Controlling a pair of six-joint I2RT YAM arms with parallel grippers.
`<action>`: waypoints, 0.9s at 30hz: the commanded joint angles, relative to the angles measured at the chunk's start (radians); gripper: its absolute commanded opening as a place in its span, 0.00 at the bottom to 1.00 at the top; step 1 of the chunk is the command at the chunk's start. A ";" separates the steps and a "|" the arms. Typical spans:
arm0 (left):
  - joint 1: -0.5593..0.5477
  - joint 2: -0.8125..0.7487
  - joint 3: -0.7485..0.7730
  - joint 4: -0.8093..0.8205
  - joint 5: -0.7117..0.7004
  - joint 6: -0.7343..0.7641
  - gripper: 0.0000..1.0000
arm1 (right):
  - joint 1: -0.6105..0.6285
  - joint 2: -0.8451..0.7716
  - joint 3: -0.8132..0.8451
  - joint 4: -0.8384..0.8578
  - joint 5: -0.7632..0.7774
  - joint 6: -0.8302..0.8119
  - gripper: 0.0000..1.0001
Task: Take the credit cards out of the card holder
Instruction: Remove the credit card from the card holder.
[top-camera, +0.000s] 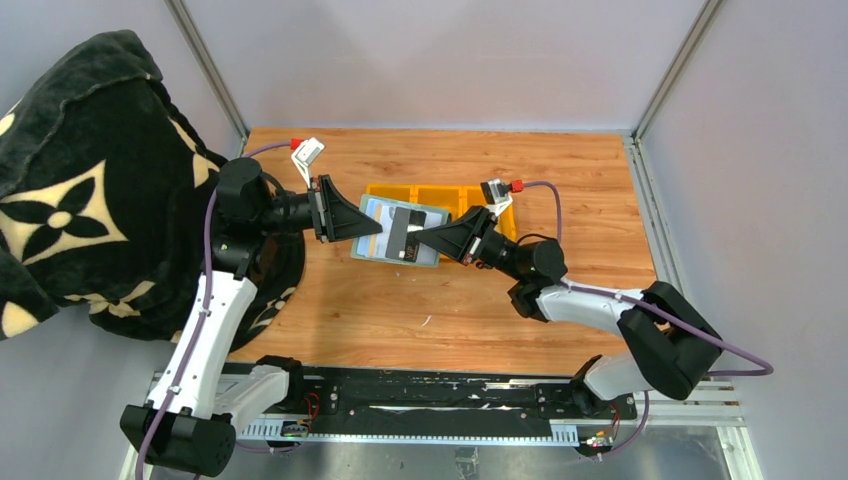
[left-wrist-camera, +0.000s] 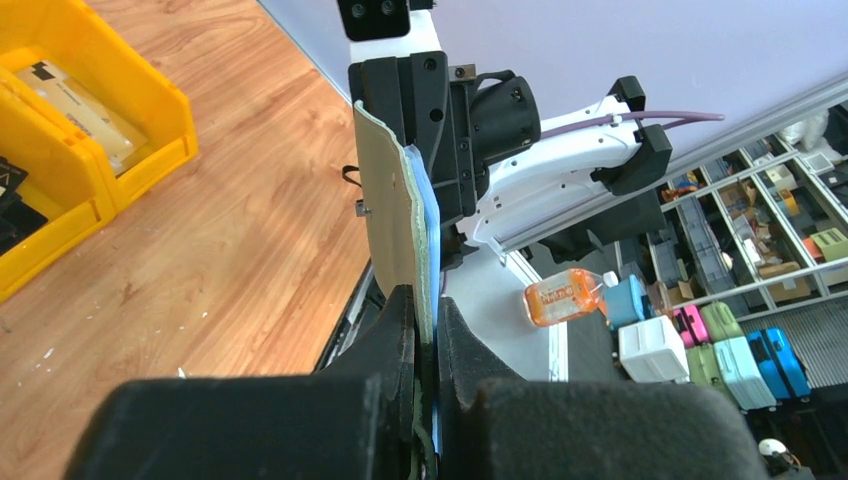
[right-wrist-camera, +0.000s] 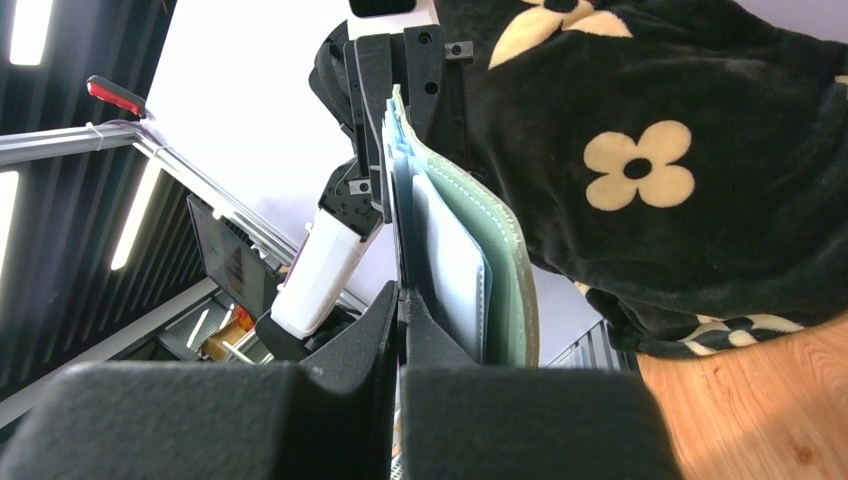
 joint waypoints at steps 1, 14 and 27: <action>0.002 -0.023 0.037 0.011 0.021 0.004 0.00 | 0.002 -0.024 -0.010 0.018 0.035 -0.038 0.00; 0.003 -0.023 0.034 0.010 0.010 0.003 0.00 | 0.037 0.041 0.088 0.035 -0.030 -0.024 0.38; 0.003 -0.024 0.055 -0.042 0.008 0.060 0.00 | -0.096 -0.080 -0.034 -0.033 -0.065 -0.010 0.00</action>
